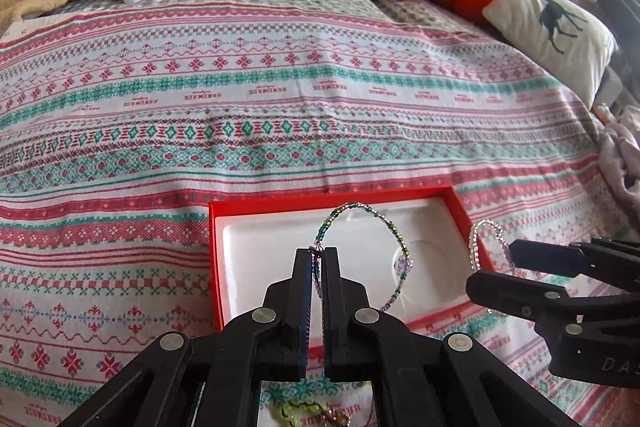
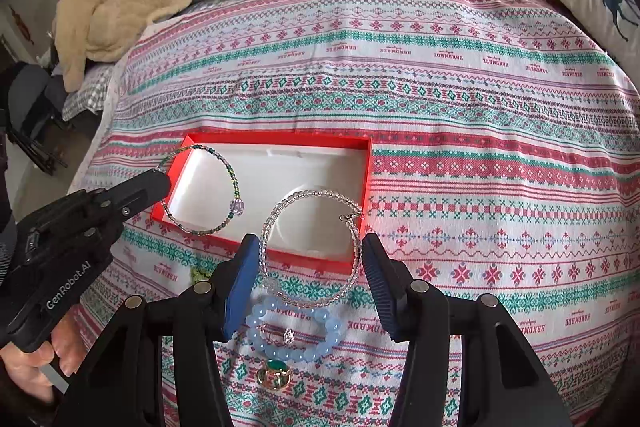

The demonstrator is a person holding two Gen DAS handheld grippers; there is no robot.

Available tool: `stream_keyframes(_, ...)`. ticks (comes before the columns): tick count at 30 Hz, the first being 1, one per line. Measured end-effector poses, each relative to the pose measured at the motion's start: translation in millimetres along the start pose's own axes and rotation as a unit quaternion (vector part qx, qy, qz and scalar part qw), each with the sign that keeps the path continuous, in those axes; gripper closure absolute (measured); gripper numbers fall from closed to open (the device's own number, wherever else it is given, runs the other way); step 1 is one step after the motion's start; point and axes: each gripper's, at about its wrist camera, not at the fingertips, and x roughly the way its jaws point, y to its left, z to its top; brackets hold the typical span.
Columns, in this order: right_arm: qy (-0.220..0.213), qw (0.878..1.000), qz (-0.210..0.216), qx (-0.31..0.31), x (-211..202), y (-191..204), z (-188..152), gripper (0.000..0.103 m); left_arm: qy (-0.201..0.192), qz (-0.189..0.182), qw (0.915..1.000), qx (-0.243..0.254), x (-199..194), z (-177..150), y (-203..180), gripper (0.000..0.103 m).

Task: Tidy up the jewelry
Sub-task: 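Lower both bracelets into the red box and open both tools, then withdraw both tools from the box back over the remaining jewelry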

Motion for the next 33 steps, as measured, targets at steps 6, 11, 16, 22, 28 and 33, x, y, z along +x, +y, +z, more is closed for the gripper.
stream_keyframes(6, -0.004, 1.0, -0.003, -0.03, 16, 7, 13, 0.048, 0.003, 0.025, 0.9997, 0.002, 20, 3, 6, 0.103)
stream_keyframes(11, -0.003, 0.998, -0.023, -0.061, 29, 19, 20, 0.048, 0.025, 0.057, 0.998, 0.015, 34, -2, 9, 0.103)
stream_keyframes(16, 0.002, 0.997, -0.031, -0.07, 40, 22, 25, 0.048, 0.029, 0.061, 0.9976, 0.013, 35, -3, 13, 0.103)
stream_keyframes(22, 0.004, 0.997, -0.034, -0.07, 44, 21, 27, 0.045, 0.03, 0.063, 0.9975, 0.014, 31, -3, 15, 0.094)
stream_keyframes(28, 0.003, 0.997, -0.035, -0.068, 42, 21, 26, 0.041, 0.027, 0.065, 0.9974, 0.017, 24, -3, 17, 0.084)
stream_keyframes(33, 0.002, 0.997, -0.032, -0.063, 35, 21, 25, 0.041, 0.026, 0.059, 0.9976, 0.025, 15, -5, 13, 0.072)
